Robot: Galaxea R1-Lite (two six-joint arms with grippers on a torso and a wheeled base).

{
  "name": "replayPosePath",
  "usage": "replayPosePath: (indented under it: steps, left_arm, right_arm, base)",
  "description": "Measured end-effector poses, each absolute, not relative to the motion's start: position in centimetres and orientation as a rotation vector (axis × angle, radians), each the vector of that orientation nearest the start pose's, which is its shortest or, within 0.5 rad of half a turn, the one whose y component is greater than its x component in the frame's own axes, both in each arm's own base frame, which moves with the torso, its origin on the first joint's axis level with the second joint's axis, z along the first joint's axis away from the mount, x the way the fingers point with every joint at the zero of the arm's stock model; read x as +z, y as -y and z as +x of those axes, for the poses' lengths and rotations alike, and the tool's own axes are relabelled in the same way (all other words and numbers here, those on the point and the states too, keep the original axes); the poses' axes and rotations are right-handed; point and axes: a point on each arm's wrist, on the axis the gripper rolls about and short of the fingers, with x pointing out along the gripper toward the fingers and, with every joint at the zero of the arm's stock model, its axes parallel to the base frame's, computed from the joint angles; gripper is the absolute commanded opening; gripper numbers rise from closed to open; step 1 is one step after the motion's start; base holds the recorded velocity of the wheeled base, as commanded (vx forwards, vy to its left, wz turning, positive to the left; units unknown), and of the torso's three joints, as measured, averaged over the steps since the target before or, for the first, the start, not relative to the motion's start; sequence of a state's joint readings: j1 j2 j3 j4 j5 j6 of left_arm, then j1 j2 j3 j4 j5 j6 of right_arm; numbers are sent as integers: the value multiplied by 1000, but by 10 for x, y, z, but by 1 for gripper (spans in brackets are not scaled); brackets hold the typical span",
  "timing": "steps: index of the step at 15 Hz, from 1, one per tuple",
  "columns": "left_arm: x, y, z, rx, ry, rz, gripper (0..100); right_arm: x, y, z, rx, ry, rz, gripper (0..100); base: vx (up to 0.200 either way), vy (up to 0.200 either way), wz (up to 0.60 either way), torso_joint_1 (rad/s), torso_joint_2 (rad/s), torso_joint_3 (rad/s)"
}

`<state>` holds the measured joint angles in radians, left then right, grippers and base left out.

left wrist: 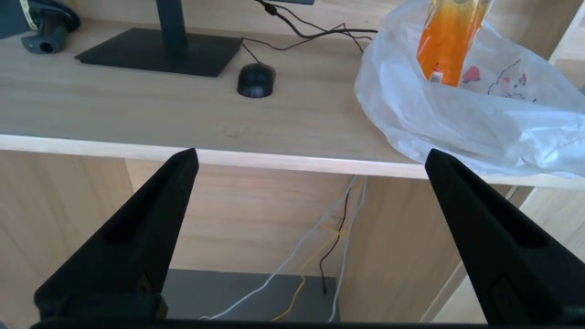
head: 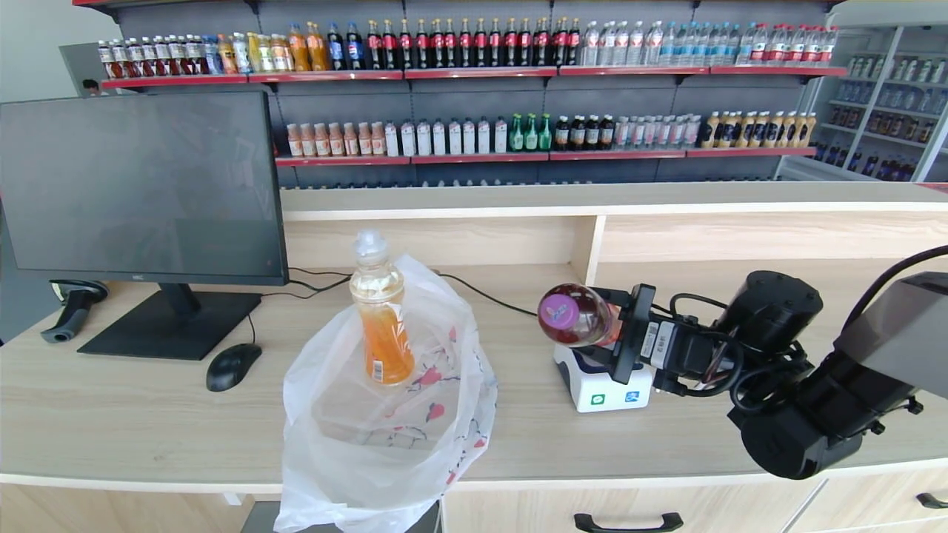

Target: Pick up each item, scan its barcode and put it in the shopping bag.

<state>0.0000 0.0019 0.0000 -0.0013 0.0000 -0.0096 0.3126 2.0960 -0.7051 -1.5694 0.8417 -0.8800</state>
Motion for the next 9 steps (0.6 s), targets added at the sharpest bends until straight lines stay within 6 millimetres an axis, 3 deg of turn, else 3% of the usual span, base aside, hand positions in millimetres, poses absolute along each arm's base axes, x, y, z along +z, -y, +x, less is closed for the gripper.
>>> replayPosePath:
  steps: [9]
  left_arm:
    - [76, 0, -23, 0, -1, -10, 100]
  right_arm:
    - [123, -121, 324, 989, 681, -823, 0]
  base:
    - [0, 0, 0, 0, 0, 0]
